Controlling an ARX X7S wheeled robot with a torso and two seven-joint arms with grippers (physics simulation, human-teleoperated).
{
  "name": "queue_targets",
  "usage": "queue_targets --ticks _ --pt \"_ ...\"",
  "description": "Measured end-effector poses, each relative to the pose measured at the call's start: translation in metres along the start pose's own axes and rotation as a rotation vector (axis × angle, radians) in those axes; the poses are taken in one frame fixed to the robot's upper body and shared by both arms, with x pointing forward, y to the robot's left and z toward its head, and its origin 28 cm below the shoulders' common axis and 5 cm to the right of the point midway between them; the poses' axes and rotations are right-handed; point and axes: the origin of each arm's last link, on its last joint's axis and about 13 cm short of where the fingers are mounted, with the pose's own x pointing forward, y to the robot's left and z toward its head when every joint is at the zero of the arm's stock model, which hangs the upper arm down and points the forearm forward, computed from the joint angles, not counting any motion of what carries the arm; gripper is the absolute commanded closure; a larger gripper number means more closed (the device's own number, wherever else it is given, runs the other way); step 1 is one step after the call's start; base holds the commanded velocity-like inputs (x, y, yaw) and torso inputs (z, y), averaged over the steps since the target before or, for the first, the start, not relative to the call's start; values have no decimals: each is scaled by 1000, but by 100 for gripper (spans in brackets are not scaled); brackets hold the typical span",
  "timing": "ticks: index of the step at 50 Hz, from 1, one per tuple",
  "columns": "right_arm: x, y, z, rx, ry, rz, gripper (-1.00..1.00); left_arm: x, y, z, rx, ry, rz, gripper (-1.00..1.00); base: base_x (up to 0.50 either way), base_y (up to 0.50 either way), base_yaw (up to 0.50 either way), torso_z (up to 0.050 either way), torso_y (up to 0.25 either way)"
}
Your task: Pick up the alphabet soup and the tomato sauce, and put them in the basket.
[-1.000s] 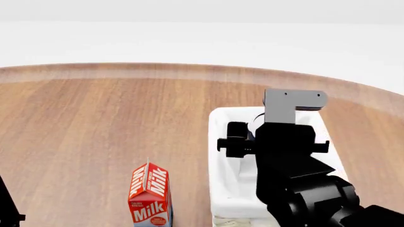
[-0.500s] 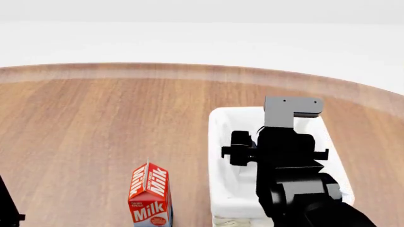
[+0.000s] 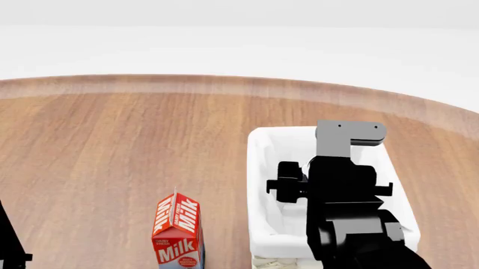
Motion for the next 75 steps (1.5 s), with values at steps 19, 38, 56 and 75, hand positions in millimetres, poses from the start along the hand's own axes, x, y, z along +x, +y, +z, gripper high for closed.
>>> queue_targets --ticks 19,38,56,75 --pt "-2 0 6 -41 -20 8 -100 0 0 1 1 1 -1 -100 0 0 0 0 1" --pt "-51 2 57 -82 -170 118 -100 0 -1 0 0 3 -2 -100 0 0 0 0 0" --pt "-113 1 58 -191 -259 245 -100 1 -1 2 4 0 -5 -100 0 0 0 0 0" --pt "-171 8 20 -331 -276 425 -100 1 -2 2 7 0 -9 -100 0 0 0 0 0"
